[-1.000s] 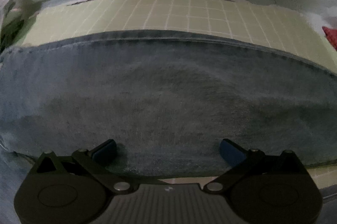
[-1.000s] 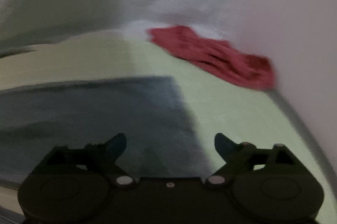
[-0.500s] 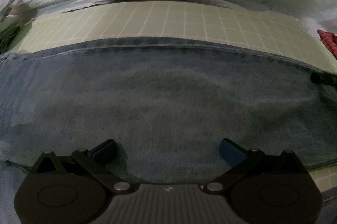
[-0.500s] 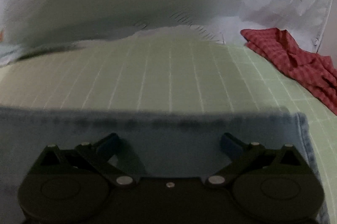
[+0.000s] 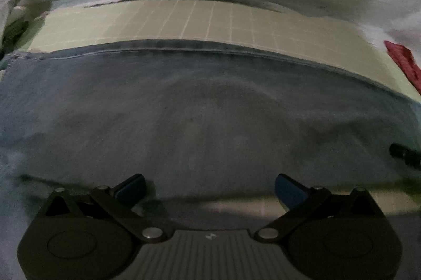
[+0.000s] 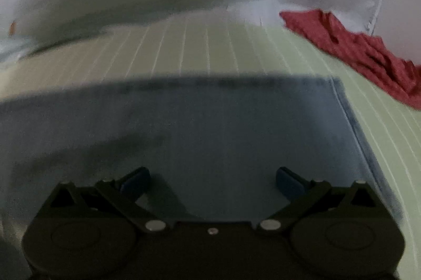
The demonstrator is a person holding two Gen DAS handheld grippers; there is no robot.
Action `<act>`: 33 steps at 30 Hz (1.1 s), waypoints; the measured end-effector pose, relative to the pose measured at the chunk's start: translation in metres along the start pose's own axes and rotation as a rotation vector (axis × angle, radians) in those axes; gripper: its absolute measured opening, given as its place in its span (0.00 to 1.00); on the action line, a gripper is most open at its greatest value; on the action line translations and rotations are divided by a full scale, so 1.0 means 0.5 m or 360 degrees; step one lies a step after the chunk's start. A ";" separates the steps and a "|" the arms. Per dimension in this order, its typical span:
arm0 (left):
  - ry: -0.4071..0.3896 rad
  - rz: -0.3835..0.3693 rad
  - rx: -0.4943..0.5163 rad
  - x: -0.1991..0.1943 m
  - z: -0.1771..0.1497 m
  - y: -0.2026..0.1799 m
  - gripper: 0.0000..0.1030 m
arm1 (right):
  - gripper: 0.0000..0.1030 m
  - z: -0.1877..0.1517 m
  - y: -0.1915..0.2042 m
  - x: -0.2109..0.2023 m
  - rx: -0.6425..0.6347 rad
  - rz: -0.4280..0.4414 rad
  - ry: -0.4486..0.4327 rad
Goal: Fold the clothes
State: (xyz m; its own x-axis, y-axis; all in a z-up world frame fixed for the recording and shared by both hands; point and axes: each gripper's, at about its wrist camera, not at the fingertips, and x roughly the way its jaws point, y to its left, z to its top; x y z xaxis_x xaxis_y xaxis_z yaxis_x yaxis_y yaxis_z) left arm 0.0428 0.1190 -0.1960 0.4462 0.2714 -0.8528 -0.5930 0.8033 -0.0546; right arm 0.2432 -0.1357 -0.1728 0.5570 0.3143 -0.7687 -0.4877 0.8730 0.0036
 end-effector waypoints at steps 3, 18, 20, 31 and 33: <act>-0.0008 0.0003 -0.0028 -0.041 -0.036 0.015 1.00 | 1.00 -0.064 -0.020 -0.057 0.0020 0.0023 -0.0007; -0.0123 0.0068 -0.0408 -0.210 -0.199 0.247 1.00 | 1.00 -0.217 0.037 -0.188 0.0178 -0.0098 0.0059; -0.0160 0.0086 -0.0435 -0.225 -0.197 0.306 1.00 | 1.00 -0.231 0.065 -0.199 0.0223 -0.0147 0.0055; -0.0227 0.0158 -0.0969 -0.254 -0.230 0.756 1.00 | 1.00 -0.296 0.262 -0.255 0.0449 -0.0336 0.0063; -0.0195 0.0086 -0.1090 -0.238 -0.240 0.826 1.00 | 1.00 -0.310 0.298 -0.264 0.0481 -0.0373 0.0045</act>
State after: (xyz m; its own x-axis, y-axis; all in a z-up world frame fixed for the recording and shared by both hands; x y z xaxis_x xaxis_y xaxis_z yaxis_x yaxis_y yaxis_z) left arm -0.3358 0.3550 -0.1795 0.4524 0.3919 -0.8011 -0.8878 0.2827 -0.3631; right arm -0.0072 -0.1051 -0.1701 0.6089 0.0865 -0.7885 -0.1267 0.9919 0.0110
